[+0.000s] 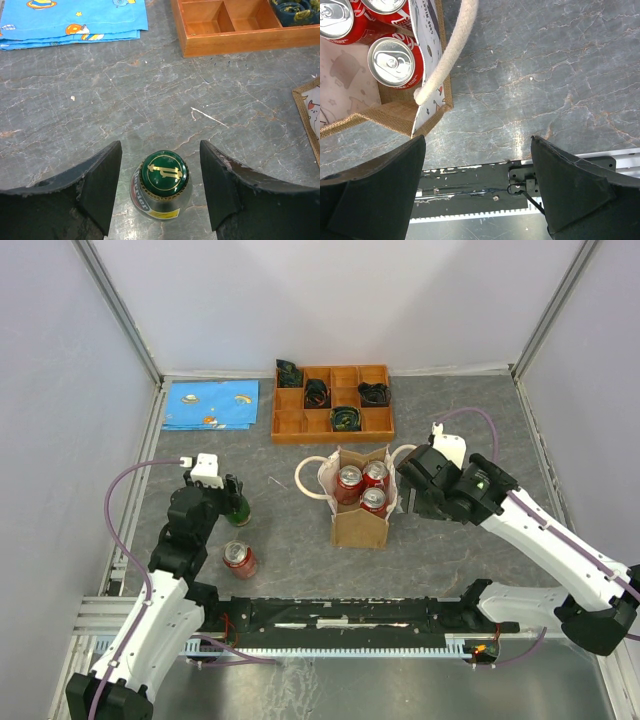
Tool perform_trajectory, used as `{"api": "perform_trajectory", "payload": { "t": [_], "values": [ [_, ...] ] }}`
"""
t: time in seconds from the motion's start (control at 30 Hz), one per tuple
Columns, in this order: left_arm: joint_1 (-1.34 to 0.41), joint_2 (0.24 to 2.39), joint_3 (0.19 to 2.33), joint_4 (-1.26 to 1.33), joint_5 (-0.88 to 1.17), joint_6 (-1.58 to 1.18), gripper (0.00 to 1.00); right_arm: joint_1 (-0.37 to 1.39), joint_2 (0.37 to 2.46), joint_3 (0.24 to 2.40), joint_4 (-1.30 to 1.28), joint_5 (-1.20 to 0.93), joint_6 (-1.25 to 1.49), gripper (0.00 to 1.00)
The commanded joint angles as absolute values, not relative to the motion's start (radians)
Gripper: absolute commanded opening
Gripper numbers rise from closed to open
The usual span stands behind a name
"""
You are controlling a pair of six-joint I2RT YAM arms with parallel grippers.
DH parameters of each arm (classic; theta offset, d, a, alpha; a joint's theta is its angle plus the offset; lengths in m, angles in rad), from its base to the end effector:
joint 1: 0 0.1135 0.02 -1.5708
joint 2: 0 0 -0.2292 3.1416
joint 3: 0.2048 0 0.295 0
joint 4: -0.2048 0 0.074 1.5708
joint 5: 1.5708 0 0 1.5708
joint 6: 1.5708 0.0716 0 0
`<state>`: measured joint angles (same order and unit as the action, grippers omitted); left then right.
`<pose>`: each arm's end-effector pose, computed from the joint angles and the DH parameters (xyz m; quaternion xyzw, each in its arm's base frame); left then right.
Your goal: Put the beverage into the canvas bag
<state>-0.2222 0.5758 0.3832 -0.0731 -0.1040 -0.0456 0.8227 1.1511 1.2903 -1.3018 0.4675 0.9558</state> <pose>0.2580 -0.0507 0.2038 0.0385 0.7932 -0.0400 0.6065 0.1999 0.1679 0.2957 0.1102 0.9474 0.0102 0.3004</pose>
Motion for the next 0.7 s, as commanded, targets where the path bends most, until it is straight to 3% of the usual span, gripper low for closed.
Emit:
{"api": "perform_trajectory", "payload": {
  "t": [0.0,0.4,0.47,0.67],
  "values": [
    [-0.223,0.574,0.387,-0.061,-0.127,-0.094,0.69,0.822,1.144,1.325,-1.299,0.477,0.957,0.94],
    [-0.222,0.625,0.377,-0.042,-0.111,-0.097,0.71,0.822,1.115,1.300,-1.288,0.471,0.988,0.94],
    [-0.222,0.636,0.380,-0.039,-0.108,-0.096,0.67,0.822,1.116,1.302,-1.288,0.471,0.989,0.94],
    [-0.222,0.642,0.390,-0.062,-0.103,-0.111,0.09,0.823,1.118,1.306,-1.293,0.474,0.995,0.94]
  ]
}}
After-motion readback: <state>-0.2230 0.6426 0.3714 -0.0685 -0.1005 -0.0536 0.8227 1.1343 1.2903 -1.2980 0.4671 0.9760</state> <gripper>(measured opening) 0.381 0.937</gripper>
